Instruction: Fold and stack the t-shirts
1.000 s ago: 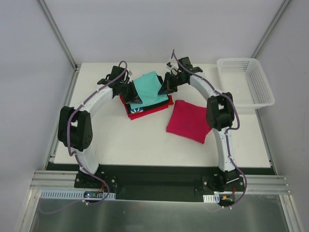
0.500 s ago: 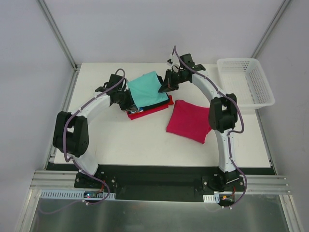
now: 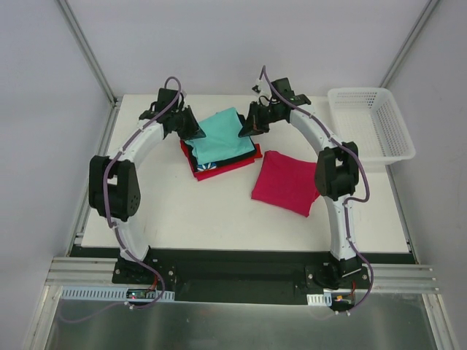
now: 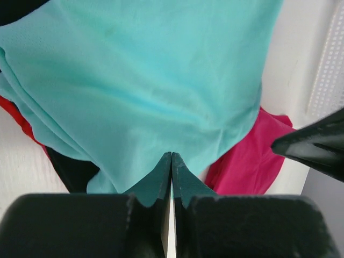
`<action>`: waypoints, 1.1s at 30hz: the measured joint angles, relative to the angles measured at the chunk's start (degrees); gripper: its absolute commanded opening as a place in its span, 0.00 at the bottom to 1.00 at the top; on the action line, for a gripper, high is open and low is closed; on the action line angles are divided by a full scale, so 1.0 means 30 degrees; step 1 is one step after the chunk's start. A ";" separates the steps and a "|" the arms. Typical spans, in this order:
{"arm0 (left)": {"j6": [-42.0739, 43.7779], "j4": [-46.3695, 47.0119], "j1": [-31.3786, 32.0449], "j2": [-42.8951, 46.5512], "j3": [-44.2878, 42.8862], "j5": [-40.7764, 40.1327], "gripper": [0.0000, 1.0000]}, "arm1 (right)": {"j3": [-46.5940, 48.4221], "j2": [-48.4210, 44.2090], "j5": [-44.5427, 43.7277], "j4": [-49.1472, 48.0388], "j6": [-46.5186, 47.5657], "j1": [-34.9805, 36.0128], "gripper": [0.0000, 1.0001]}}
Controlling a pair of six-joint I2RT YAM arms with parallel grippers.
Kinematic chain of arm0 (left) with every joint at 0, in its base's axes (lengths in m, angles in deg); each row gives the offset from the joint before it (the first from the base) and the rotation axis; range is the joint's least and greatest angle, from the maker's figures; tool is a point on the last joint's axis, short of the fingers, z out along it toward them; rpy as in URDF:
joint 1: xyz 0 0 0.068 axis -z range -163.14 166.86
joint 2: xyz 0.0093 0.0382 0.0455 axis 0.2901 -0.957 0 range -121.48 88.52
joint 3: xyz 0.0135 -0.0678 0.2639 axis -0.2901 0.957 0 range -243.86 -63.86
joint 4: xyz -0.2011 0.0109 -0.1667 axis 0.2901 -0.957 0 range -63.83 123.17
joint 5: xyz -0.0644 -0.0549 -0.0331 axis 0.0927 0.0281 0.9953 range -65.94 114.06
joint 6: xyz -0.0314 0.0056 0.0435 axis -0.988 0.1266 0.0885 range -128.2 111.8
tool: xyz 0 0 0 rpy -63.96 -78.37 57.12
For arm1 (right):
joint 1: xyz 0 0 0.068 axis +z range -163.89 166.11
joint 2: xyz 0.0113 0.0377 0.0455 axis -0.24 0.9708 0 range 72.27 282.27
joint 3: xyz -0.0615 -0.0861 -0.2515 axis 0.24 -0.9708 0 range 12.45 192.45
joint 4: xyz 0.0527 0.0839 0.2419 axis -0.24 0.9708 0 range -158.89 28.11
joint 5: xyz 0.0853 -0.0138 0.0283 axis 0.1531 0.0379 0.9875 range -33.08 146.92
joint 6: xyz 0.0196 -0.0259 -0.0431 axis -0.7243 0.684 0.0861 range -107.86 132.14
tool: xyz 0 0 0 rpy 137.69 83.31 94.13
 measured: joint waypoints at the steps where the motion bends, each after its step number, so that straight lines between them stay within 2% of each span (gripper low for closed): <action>1: 0.0007 0.0175 0.0000 -0.0495 -0.0189 0.0000 0.00 | 0.0044 0.0000 0.0000 0.0007 0.0015 0.0000 0.00; 4: 0.0007 0.0226 0.0000 -0.1428 0.0000 0.0007 0.00 | 0.0058 0.0000 -0.0007 0.0124 0.0036 -0.0007 0.01; 8: 0.0022 0.0321 -0.0044 -0.1239 0.2084 -0.0036 0.00 | 0.0073 0.0000 -0.0007 0.0284 0.0117 -0.0022 0.00; 13: 0.0022 0.0692 -0.0044 0.0415 0.4983 -0.0306 0.00 | 0.0284 0.0153 0.0044 0.0299 -0.0007 -0.0029 0.00; 16: 0.0022 0.0743 -0.0044 0.1683 0.6033 -0.0546 0.00 | 0.1559 0.0874 0.0299 0.0095 -0.0401 -0.0029 0.01; 25: 0.0372 0.0444 -0.0044 0.2433 0.6120 -0.1027 0.00 | 0.2484 0.2259 0.1508 -0.2739 -0.2353 -0.0051 0.00; 30: 0.0372 0.0109 -0.0080 0.2892 0.5960 -0.1319 0.00 | 0.2193 0.2266 0.0903 -0.2499 -0.1275 -0.0313 0.00; 33: 0.0393 -0.0226 -0.0117 0.4248 0.6062 -0.3089 0.00 | 0.1909 0.2259 -0.0240 -0.1778 -0.0095 -0.0860 0.00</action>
